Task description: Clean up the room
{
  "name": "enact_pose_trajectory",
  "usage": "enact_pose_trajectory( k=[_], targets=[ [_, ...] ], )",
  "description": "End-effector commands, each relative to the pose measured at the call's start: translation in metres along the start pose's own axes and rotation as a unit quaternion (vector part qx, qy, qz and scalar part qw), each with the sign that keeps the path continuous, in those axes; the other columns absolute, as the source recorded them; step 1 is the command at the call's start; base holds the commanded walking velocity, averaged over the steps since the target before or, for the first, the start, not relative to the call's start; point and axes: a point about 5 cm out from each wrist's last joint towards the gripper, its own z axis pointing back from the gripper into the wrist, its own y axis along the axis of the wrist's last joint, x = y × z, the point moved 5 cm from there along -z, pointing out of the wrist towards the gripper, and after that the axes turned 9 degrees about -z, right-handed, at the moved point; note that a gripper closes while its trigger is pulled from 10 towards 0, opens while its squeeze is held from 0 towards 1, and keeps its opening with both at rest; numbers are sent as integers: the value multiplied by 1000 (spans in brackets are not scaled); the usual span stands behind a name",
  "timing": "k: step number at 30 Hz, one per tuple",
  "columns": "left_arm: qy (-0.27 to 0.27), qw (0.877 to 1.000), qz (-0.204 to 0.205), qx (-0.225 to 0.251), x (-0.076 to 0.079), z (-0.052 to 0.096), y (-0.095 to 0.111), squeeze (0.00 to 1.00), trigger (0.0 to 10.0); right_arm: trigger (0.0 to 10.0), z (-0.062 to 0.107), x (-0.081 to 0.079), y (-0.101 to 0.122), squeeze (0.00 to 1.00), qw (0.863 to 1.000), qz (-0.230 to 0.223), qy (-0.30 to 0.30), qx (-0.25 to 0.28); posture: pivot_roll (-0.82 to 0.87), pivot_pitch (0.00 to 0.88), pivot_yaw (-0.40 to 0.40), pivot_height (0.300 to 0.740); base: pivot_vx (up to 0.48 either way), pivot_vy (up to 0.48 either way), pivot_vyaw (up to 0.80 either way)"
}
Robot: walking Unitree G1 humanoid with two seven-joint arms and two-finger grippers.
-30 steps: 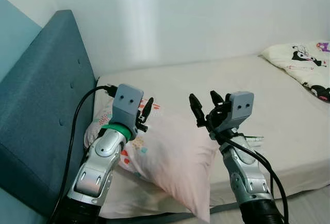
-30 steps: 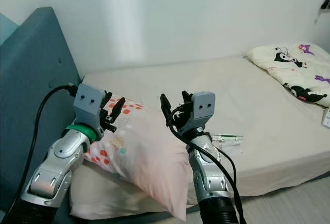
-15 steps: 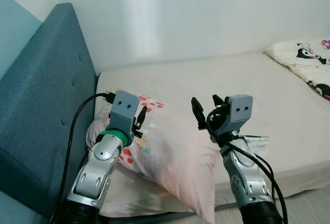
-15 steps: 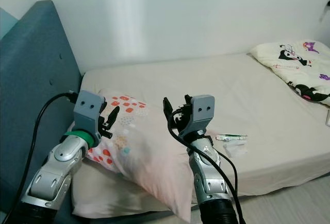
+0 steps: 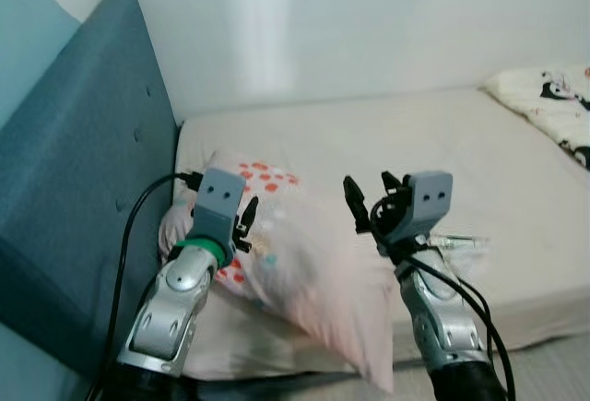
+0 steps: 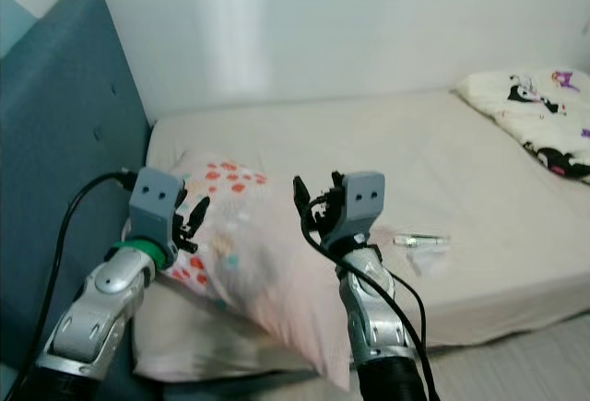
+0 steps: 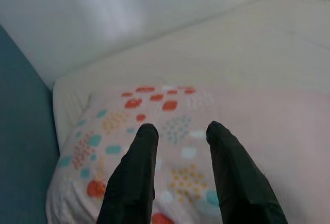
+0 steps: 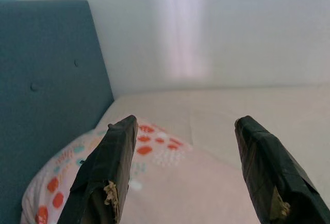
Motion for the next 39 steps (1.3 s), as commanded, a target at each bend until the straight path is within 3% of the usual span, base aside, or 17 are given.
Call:
enact_pose_trajectory(
  k=[1, 9, 15, 21, 28, 29, 32, 34, 36, 37, 38, 39],
  targets=[
    [1, 1000, -5, -18, 0, 2, -10, 0, 10000, 10000, 4, 3, -10, 0, 1000, -7, -7, -15, -113, 55, 100, 620, 0, 0, 0],
    [3, 1000, -7, -20, -1, 2, -11, 0, 10000, 10000, 4, 5, -11, 0, 1000, -9, -10, -18, -111, 55, 101, 580, 0, 0, 0],
    [3, 1000, -7, -20, -1, 1, -11, 0, 10000, 10000, 4, 7, -7, 0, 1000, -10, -8, -12, -111, 56, 102, 575, 0, 0, 0],
    [4, 1000, -7, -18, -2, 1, -9, 0, 10000, 10000, 6, 17, 6, 0, 1000, -1, 0, -7, -112, 63, 101, 575, 0, 0, 0],
    [5, 1000, -7, -18, -2, 1, -9, 0, 10000, 10000, 24, 35, 5, 0, 999, 12, 15, -26, -111, 76, 99, 575, 0, 0, 0],
    [7, 1000, -7, -17, -3, 1, -8, 0, 10000, 10000, 33, 47, -6, 0, 999, -10, 5, -52, -111, 76, 99, 575, 0, 0, 0],
    [7, 1000, -6, -17, -3, 1, -8, 0, 10000, 10000, 36, 51, -9, 0, 998, -18, 2, -58, -110, 78, 100, 575, 0, 0, 0],
    [11, 1000, -8, -16, -7, 1, -7, 0, 10000, 10000, 40, 55, -34, 0, 992, -76, -1, -104, -100, 88, 104, 575, 0, 0, 0],
    [17, 1000, -11, -17, -12, 2, -7, 0, 10000, 10000, 40, 49, -50, 0, 981, -140, 23, -134, -100, 88, 104, 575, 0, 0, 0],
    [17, 1000, -11, -17, -12, 2, -7, 0, 10000, 10000, 40, 49, -50, 0, 981, -140, 23, -134, -100, 88, 104, 575, 0, 0, 0],
    [20, 1000, -13, -18, -15, 2, -7, 0, 10000, 10000, 39, 46, -52, 1000, 977, -162, 34, -138, -81, 94, 103, 575, 0, 0, 0],
    [22, 1000, -13, -18, -16, 3, -7, 0, 10000, 10000, 38, 44, -53, 1000, 974, -175, 40, -139, -81, 94, 103, 575, 0, 0, 0]
  ],
)
